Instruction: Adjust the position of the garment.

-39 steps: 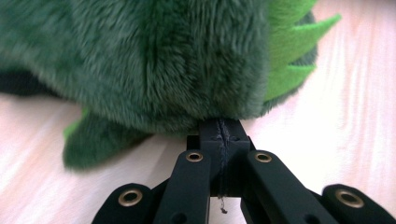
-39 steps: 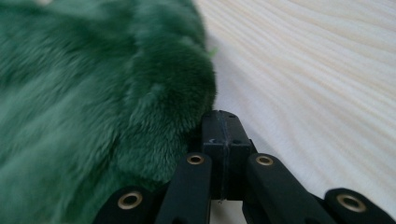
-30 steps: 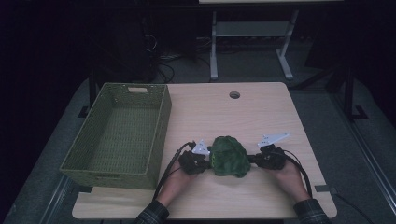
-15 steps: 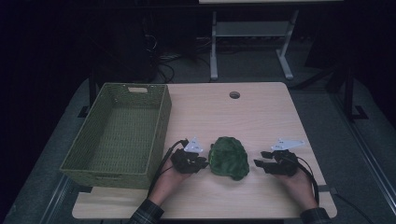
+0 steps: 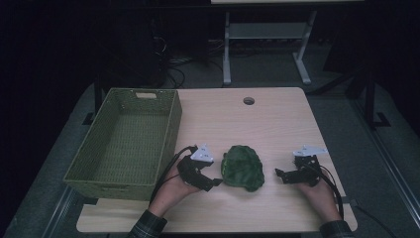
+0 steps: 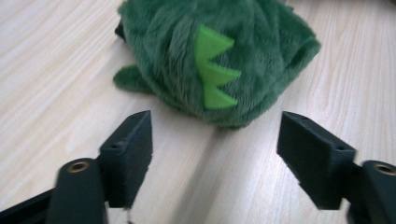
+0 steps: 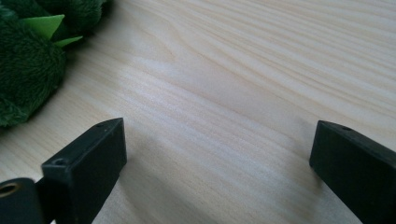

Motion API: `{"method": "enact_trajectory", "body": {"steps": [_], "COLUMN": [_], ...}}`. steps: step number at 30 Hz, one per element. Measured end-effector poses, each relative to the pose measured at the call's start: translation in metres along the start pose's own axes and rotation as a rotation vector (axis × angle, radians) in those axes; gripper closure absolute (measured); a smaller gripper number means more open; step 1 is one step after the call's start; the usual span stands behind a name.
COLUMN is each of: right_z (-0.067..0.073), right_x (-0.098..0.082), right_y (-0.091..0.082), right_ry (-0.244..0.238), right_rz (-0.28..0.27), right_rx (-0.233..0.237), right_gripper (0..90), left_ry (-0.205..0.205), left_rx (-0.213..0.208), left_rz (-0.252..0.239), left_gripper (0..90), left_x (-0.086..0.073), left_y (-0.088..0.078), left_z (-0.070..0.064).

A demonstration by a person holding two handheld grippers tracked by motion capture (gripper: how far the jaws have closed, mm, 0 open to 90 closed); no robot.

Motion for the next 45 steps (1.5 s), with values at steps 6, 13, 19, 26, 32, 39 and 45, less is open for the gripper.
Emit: {"method": "enact_trajectory", "body": {"steps": [6,13,19,26,32,39,45], "right_z": [0.000,0.000,0.000,0.000,0.000,0.000,0.000], "right_x": [0.000,0.000,0.000,0.000,0.000,0.000,0.000], "right_y": [0.000,0.000,0.000,0.000,0.000,0.000,0.000], "right_ry": [0.000,0.001,0.001,0.000,0.001,0.001,0.001], "right_rz": [0.000,-0.001,-0.001,-0.001,-0.002,-0.002,-0.003], "right_rx": [0.000,0.000,0.000,0.000,0.000,-0.001,-0.001], "right_gripper": [3.4,3.4,3.4,3.4,3.5,3.5,3.6], "left_ry": [0.051,0.108,0.126,0.133,0.143,0.166,0.189], "left_rx": [-0.039,-0.092,-0.129,-0.159,-0.170,-0.158,-0.137], "left_rz": [0.039,0.109,0.190,0.245,0.291,0.321,0.345], "left_gripper": [17.4,17.2,16.5,15.8,16.0,16.3,18.1], "left_x": [0.022,0.035,0.034,0.025,0.016,0.008,0.000], "left_y": [0.006,0.021,0.036,0.053,0.063,0.072,0.078], "left_z": [-0.002,0.002,0.004,0.007,0.004,0.002,0.003]}}
Point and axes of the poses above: each handheld gripper's, and its own axes: y roughly forward along the jaws, x roughly out of its top, z roughly to its left, the point moved 10 cm from there along y, roughly forward along the jaws, and after that the axes turned 7 degrees about -z, right-handed, at the moved point
